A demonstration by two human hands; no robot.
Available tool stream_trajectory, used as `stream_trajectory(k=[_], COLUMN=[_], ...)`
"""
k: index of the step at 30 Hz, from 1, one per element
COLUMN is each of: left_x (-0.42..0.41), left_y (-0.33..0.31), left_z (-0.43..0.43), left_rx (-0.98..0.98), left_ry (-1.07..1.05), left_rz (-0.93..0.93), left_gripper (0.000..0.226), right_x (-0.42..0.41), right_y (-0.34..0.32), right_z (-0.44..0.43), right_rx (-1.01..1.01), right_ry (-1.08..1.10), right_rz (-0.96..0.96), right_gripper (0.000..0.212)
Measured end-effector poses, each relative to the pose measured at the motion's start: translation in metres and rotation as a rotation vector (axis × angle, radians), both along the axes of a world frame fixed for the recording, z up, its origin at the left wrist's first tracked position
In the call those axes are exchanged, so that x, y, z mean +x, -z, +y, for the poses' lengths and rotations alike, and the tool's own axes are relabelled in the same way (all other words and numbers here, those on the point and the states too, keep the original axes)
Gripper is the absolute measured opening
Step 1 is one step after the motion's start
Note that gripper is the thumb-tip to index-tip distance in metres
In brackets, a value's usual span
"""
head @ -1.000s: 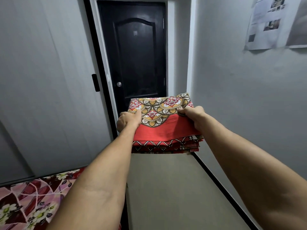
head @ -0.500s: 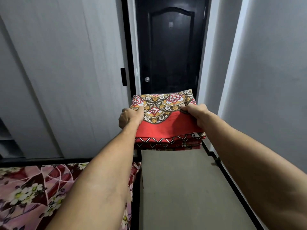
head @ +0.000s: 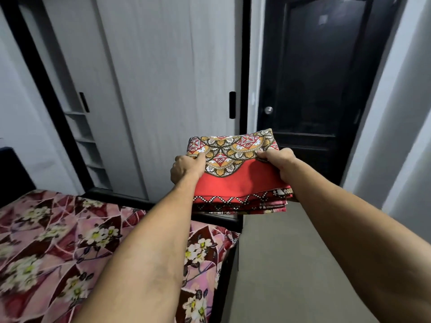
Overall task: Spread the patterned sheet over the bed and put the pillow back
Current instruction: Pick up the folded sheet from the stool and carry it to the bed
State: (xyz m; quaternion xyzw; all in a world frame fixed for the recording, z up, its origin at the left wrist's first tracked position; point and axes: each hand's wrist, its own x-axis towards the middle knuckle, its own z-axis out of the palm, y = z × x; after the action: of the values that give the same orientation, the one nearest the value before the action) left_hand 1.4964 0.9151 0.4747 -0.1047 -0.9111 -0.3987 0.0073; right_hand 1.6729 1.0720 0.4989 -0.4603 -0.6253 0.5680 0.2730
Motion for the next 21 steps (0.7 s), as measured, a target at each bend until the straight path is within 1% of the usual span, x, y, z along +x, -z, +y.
stream_trajectory(k=[7, 10, 12, 14, 18, 21], left_x=[-0.034, -0.035, -0.033, -0.033, -0.035, -0.036], left_y=[-0.006, -0.012, -0.016, -0.014, -0.005, 0.007], left_z=[-0.003, -0.012, -0.020, -0.029, -0.055, -0.074], left_rx=[0.022, 0.008, 0.004, -0.010, -0.047, -0.069], left_ry=[-0.193, -0.266, -0.318, -0.373, -0.522, -0.608], left_rz=[0.020, 0.025, 0.030, 0.040, 0.010, -0.011], left_gripper=[0.075, 0.068, 0.063, 0.062, 0.070, 0.073], right_x=[-0.061, -0.084, -0.099, -0.114, -0.140, -0.158], right_y=[-0.015, -0.020, -0.021, -0.020, -0.008, 0.001], right_z=[0.028, 0.034, 0.032, 0.029, 0.017, 0.004], right_rx=[-0.002, 0.014, 0.014, 0.012, 0.010, 0.000], right_ry=[-0.228, -0.317, -0.390, -0.444, -0.555, -0.644], right_rz=[0.022, 0.025, 0.031, 0.024, 0.001, -0.023], right_gripper=[0.045, 0.045, 0.041, 0.040, 0.050, 0.049])
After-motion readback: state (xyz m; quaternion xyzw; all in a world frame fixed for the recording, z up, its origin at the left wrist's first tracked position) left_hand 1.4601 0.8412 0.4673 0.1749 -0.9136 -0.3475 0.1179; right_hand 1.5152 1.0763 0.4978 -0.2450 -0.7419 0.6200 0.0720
